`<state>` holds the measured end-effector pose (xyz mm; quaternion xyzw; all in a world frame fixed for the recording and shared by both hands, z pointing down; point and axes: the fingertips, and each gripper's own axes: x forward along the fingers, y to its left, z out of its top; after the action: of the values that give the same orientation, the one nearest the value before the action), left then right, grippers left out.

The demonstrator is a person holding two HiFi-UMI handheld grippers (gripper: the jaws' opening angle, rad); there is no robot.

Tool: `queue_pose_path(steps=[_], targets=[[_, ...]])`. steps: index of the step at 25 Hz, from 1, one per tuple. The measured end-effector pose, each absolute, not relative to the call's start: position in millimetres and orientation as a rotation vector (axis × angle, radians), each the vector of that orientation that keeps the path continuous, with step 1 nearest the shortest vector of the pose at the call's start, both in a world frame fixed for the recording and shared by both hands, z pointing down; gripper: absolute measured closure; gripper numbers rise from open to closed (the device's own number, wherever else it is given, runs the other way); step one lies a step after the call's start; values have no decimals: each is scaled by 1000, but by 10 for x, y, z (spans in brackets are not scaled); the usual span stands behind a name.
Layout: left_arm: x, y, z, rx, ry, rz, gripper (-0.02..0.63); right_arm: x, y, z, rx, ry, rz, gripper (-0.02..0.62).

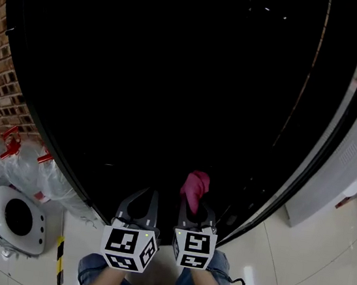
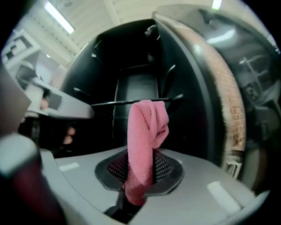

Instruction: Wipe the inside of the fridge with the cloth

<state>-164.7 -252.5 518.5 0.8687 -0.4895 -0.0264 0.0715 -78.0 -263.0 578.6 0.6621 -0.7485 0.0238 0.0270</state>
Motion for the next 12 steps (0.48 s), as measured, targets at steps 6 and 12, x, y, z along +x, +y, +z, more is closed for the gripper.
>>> queue_pose_path(steps=[6, 12], targets=[[-1417, -2505, 5237, 2612, -1424, -70, 597, -683, -2432, 5640, 2017, -2367, 38, 529], [-1364, -2392, 4995, 2572, -1392, -56, 597, -800, -2200, 5175, 1918, -2482, 3, 529]])
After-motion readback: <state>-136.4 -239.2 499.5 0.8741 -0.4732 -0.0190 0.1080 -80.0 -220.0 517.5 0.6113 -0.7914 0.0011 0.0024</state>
